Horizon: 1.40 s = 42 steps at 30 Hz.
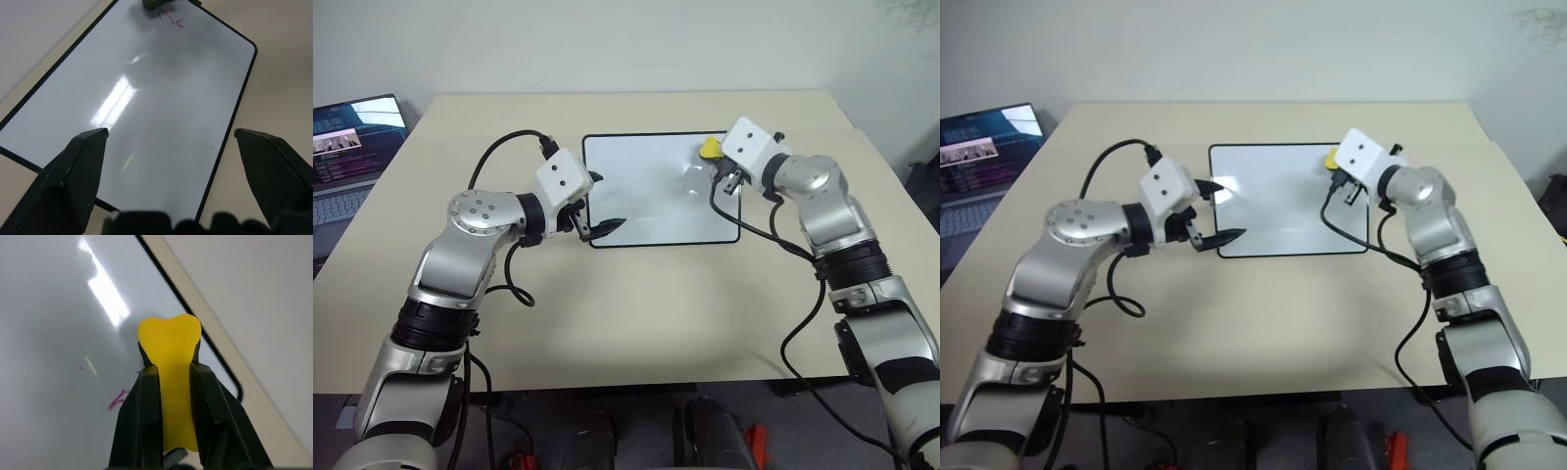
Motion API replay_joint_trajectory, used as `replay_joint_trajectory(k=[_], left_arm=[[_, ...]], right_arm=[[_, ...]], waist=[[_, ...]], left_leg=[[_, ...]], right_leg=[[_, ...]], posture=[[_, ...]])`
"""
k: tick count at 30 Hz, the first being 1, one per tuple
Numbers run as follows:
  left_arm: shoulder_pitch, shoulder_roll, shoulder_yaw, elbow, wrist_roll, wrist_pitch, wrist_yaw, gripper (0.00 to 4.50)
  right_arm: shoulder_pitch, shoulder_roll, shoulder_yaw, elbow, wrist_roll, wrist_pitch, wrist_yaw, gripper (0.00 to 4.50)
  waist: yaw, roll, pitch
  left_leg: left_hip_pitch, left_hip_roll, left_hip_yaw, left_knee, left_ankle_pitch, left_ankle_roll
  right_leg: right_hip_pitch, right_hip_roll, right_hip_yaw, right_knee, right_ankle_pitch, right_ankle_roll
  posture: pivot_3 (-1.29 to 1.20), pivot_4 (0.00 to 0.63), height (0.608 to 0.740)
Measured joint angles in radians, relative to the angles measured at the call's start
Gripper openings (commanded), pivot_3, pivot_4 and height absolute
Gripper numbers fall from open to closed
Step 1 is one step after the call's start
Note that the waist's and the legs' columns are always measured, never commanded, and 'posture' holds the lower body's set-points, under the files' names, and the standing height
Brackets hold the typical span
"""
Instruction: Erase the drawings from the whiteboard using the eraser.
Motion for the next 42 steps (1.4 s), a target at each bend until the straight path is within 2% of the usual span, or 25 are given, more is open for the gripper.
replay_joint_trajectory(k=[7,13,17,23,25,29,31,35,42], left_arm=[[0.007,0.003,0.0,-0.015,-0.001,0.002,-0.007,4.5],[0.012,0.008,0.002,-0.02,-0.001,0.008,-0.009,4.5],[0.02,0.009,0.003,-0.021,-0.001,0.013,-0.01,4.5],[0.019,0.01,0.004,-0.019,0.0,0.012,-0.013,4.5],[0.015,0.01,0.003,-0.013,0.001,0.009,-0.016,4.5],[-0.006,0.01,0.004,-0.009,0.004,0.004,-0.017,4.5],[-0.008,0.012,0.004,-0.009,0.005,-0.002,-0.018,4.5],[-0.007,0.013,0.004,-0.008,0.006,-0.003,-0.018,4.5],[0.005,0.015,0.006,-0.013,0.006,-0.002,-0.017,4.5]], right_arm=[[-0.079,0.046,-0.003,0.194,-0.009,-0.049,-0.102,0.42],[-0.087,0.052,-0.003,0.289,-0.01,-0.108,-0.161,0.41],[-0.066,0.048,0.0,0.271,-0.013,-0.11,-0.152,0.4],[0.074,0.038,0.053,0.108,-0.025,-0.095,-0.018,0.39],[0.112,0.043,0.077,0.066,-0.033,-0.085,0.006,0.39],[0.141,0.058,0.1,0.053,-0.055,-0.062,0.009,0.39],[0.13,0.063,0.099,0.072,-0.062,-0.057,-0.002,0.39],[0.081,0.077,0.099,0.149,-0.063,-0.06,-0.042,0.38],[-0.056,0.067,0.038,0.314,-0.064,-0.063,-0.209,0.37]], waist=[[-0.004,0.0,0.0],[-0.003,0.0,-0.001],[-0.002,-0.001,-0.001],[-0.01,-0.003,-0.006],[-0.015,-0.003,-0.006],[-0.017,-0.003,-0.006],[-0.016,-0.003,-0.006],[-0.014,-0.003,-0.006],[-0.005,-0.003,-0.006]], left_leg=[[0.004,0.001,0.0,0.0,-0.001,0.002],[0.018,0.001,0.0,0.0,-0.001,0.003],[0.018,0.001,0.0,0.0,0.0,0.004],[0.02,0.002,0.001,0.0,0.0,0.004],[0.024,0.003,0.001,0.0,0.0,0.004],[0.039,0.004,0.001,-0.001,0.0,0.004],[0.04,0.004,0.001,0.0,0.002,0.006],[0.04,0.003,0.001,0.0,0.005,0.01],[0.034,0.003,0.0,-0.001,0.008,0.015]], right_leg=[[0.003,0.001,0.0,0.001,0.001,-0.001],[0.017,0.001,0.001,-0.001,0.001,0.0],[0.017,0.001,0.001,0.0,0.001,0.001],[0.018,0.002,0.002,0.0,0.001,0.002],[0.02,0.003,0.002,0.001,0.0,0.004],[0.037,0.004,0.002,0.0,-0.001,0.003],[0.039,0.004,0.002,-0.001,-0.003,-0.002],[0.039,0.004,0.003,-0.001,-0.003,-0.003],[0.033,0.004,0.003,-0.001,-0.002,-0.004]], posture=[[0.0,0.15,0.74],[0.0,0.15,0.74],[0.0,0.15,0.74],[0.0,0.15,0.74],[0.0,0.15,0.74],[0.0,0.15,0.74],[0.0,0.15,0.74],[0.0,0.15,0.74],[0.0,0.15,0.74]])
